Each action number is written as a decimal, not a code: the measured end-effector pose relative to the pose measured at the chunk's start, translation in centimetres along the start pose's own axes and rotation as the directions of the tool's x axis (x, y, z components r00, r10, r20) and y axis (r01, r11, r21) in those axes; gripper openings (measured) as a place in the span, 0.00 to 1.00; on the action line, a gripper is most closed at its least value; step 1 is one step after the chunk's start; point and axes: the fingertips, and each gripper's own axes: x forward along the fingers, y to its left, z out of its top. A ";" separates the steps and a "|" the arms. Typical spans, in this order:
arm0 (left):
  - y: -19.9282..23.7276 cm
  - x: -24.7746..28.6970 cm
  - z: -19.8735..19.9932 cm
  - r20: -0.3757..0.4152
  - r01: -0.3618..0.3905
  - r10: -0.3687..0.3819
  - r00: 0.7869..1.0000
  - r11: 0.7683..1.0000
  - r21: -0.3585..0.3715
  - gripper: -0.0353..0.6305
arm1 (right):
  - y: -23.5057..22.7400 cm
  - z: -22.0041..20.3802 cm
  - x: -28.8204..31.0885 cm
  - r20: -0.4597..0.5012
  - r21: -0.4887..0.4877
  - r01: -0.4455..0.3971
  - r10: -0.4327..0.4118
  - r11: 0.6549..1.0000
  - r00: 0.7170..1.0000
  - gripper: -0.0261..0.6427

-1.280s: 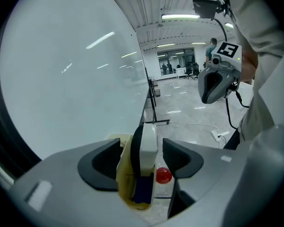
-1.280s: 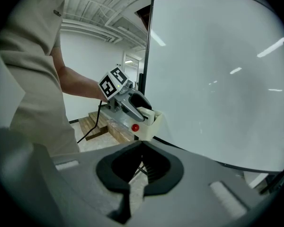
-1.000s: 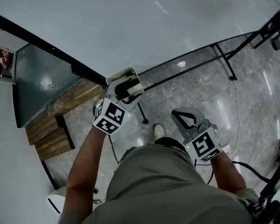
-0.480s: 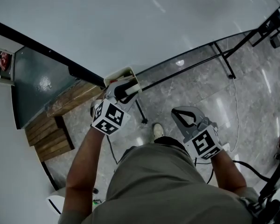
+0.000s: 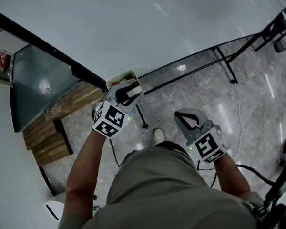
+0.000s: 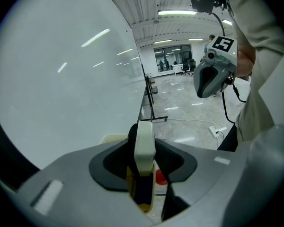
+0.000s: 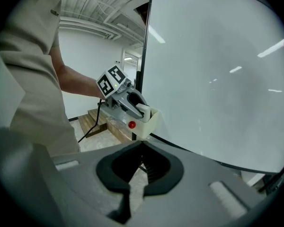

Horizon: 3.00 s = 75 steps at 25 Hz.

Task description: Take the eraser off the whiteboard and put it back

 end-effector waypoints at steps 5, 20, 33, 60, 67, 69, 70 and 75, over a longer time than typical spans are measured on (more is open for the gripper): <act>0.4 -0.7 0.3 0.021 -0.012 0.012 1.000 1.000 -0.016 0.30 | 0.1 0.3 0.2 0.000 -0.010 -0.004 0.004 1.000 1.000 0.04; 1.7 -4.3 2.9 0.090 -0.078 0.080 0.993 0.997 -0.028 0.29 | 0.2 0.4 -0.1 -0.014 -0.042 -0.005 0.004 0.999 1.000 0.04; 2.3 -9.0 5.2 0.156 -0.128 0.128 0.979 0.992 -0.013 0.29 | 1.9 1.3 -0.2 -0.022 -0.065 -0.008 0.006 0.998 1.000 0.04; -4.2 -23.6 8.1 0.305 -0.130 0.104 0.947 0.990 0.064 0.29 | 11.4 4.3 1.0 -0.046 -0.104 -0.012 0.008 0.994 0.999 0.04; -6.0 -27.1 8.1 0.352 -0.140 0.093 0.932 0.984 0.111 0.29 | 14.2 4.4 1.1 -0.060 -0.099 -0.004 -0.002 0.995 0.998 0.04; -6.6 -27.9 7.8 0.355 -0.139 0.090 0.930 0.984 0.114 0.29 | 15.0 4.4 1.0 -0.067 -0.099 -0.002 -0.004 0.995 0.998 0.04; -6.9 -28.3 7.7 0.358 -0.139 0.088 0.929 0.983 0.118 0.29 | 15.5 4.3 0.9 -0.070 -0.099 -0.002 -0.005 0.995 0.998 0.04; -8.4 -30.4 7.4 0.368 -0.136 0.075 0.927 0.980 0.142 0.29 | 17.5 4.6 0.8 -0.070 -0.100 0.003 -0.010 0.995 0.997 0.04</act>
